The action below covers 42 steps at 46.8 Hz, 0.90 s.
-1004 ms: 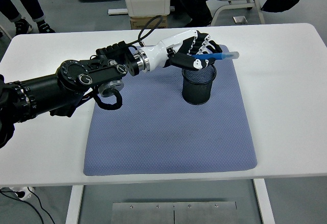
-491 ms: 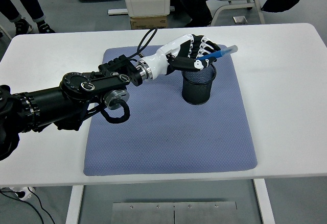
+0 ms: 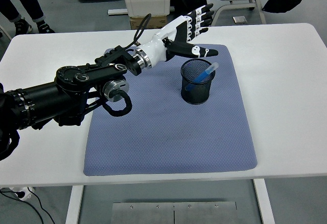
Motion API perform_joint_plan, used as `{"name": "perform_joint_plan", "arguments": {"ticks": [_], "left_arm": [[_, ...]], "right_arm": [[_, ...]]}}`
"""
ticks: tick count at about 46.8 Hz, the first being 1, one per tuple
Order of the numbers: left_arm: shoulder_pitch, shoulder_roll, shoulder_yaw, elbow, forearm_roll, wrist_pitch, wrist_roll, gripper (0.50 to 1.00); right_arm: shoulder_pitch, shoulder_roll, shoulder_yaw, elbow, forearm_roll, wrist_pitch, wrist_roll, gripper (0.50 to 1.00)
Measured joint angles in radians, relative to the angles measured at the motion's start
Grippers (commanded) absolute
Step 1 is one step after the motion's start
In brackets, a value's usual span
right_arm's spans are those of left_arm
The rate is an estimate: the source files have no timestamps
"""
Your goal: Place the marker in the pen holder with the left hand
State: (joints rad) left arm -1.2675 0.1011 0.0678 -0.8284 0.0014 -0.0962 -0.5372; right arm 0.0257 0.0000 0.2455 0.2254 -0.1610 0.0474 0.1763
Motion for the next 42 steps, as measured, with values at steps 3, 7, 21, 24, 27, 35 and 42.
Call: {"name": "perform_joint_plan", "arguments": {"ticks": [3,7,21,24,27,35,42], "left_arm": [[0.002,0.025,-0.026,0.0,-0.031,0.0,0.0,1.0],[0.011,0.044,-0.048,0.002,-0.068,0.01,0.0,1.0],[0.127,0.142,-0.112,0.02,-0.071,0.042,-0.002,1.0],[0.161,0.15,-0.139,0.035,-0.07,0.042,-0.014,1.0],[0.194,0.157,-0.173,0.052,-0.069,0.041,-0.058,1.0],[0.287,0.235,-0.232,0.055,-0.078,0.029,-0.074,1.0],[0.344,0.276,-0.239,0.055,-0.087,0.025,-0.074,1.0]], "right_arm": [[0.001,0.0,0.0,0.0,0.0,0.0,0.0,1.0],[0.001,0.0,0.0,0.0,0.0,0.0,0.0,1.0],[0.0,0.0,0.0,0.0,0.0,0.0,0.0,1.0],[0.0,0.0,0.0,0.0,0.0,0.0,0.0,1.0],[0.0,0.0,0.0,0.0,0.0,0.0,0.0,1.0],[0.001,0.0,0.0,0.0,0.0,0.0,0.0,1.0],[0.001,0.0,0.0,0.0,0.0,0.0,0.0,1.0]]}}
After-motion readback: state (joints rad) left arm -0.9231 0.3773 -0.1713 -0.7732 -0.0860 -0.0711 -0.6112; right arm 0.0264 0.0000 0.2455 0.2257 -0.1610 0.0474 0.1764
